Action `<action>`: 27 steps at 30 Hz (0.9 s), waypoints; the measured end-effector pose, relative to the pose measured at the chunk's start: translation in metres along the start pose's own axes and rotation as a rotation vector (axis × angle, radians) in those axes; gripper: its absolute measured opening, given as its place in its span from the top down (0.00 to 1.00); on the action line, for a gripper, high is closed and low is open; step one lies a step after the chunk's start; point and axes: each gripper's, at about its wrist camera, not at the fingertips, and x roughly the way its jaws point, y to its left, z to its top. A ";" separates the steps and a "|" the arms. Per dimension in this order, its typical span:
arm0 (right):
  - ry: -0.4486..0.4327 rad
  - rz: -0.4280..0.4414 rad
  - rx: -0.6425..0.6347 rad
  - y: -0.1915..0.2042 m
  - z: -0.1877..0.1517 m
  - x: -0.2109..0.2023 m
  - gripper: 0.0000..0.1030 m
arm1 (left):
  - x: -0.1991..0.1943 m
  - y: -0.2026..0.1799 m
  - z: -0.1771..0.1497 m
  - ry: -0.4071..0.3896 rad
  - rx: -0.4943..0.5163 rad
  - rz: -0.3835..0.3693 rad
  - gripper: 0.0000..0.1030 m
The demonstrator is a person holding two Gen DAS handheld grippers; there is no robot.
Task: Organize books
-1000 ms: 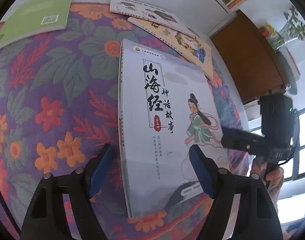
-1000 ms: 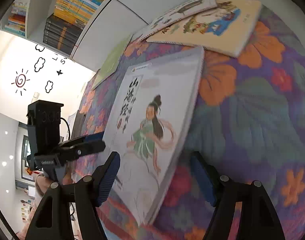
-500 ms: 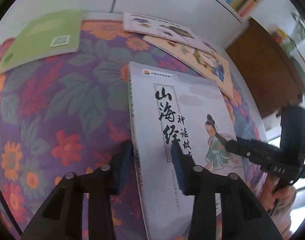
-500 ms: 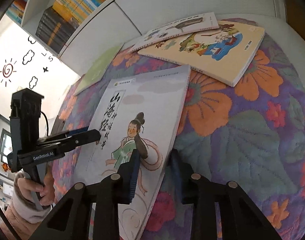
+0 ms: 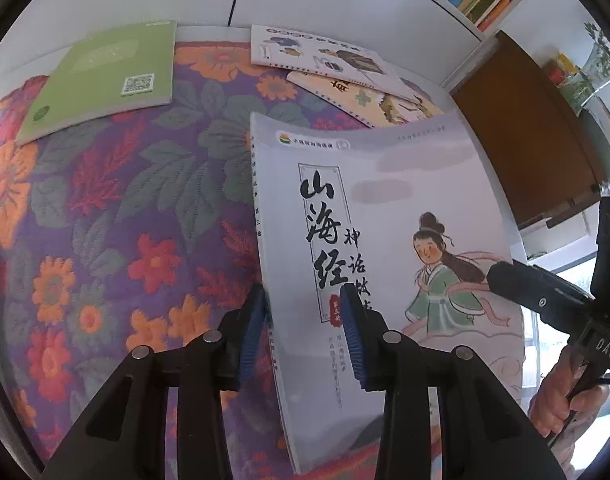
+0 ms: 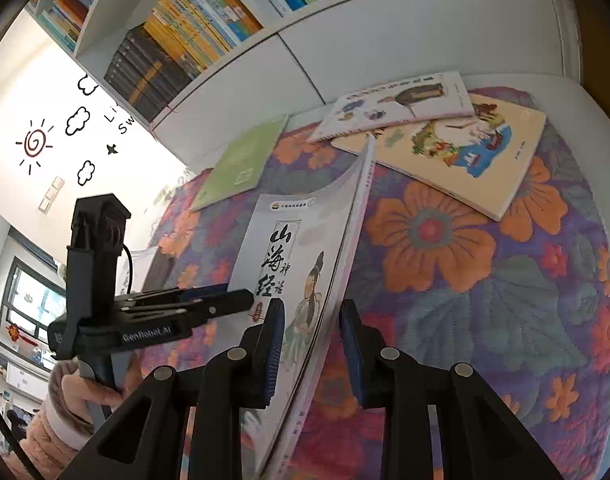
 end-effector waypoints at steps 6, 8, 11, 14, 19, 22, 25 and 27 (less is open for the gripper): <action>0.009 0.030 0.061 0.019 0.002 -0.006 0.72 | -0.033 0.004 -0.006 -0.027 -0.001 -0.023 0.67; 0.012 0.033 0.071 0.027 0.003 -0.008 0.72 | -0.044 0.005 -0.007 -0.039 0.003 -0.018 0.67; 0.010 0.051 0.084 0.040 0.003 -0.012 0.72 | -0.064 0.009 -0.011 -0.061 0.000 -0.021 0.67; 0.006 0.057 0.082 0.058 0.002 -0.017 0.72 | -0.086 0.015 -0.017 -0.086 -0.005 -0.028 0.67; 0.001 0.068 0.078 0.084 0.004 -0.018 0.72 | -0.120 0.025 -0.026 -0.128 0.005 -0.006 0.65; -0.014 0.074 0.084 0.099 0.006 -0.019 0.72 | -0.133 0.034 -0.030 -0.141 -0.011 -0.020 0.65; -0.028 0.065 0.070 0.113 0.006 -0.024 0.72 | -0.141 0.035 -0.031 -0.155 -0.008 -0.023 0.65; -0.031 0.056 0.064 0.118 0.004 -0.027 0.72 | -0.142 0.032 -0.031 -0.162 0.005 -0.018 0.65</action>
